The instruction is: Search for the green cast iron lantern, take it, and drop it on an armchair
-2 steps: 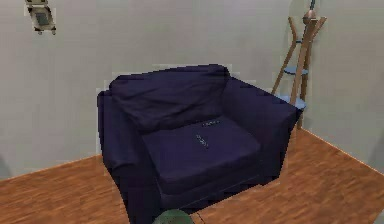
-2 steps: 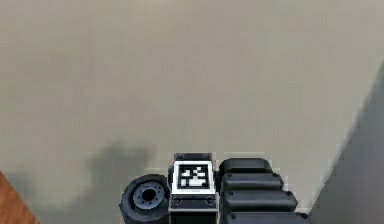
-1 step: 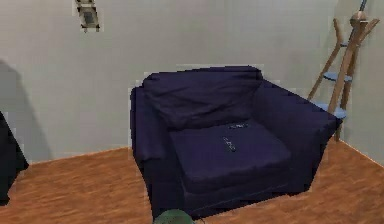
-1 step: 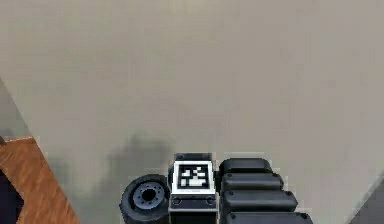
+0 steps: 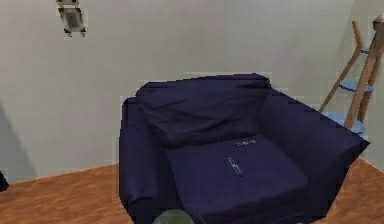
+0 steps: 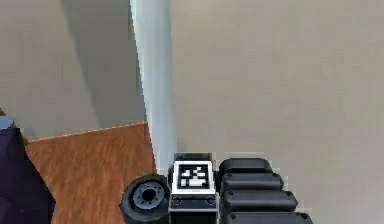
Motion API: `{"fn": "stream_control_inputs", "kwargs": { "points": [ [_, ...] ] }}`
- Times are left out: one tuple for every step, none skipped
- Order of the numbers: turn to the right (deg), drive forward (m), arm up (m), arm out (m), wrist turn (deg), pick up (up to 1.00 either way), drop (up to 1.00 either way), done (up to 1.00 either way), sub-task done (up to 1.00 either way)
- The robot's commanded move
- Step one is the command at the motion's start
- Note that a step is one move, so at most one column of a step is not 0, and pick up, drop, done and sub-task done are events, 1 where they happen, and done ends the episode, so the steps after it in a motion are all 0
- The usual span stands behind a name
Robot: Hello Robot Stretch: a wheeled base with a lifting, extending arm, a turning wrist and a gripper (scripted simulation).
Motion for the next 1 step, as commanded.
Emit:
{"fn": "stream_control_inputs", "kwargs": {
  "points": [
    [45.0, 0.0, 0.0, 0.0, 0.0, 0.0, 0.0, 0.0, 0.0]
  ]
}}
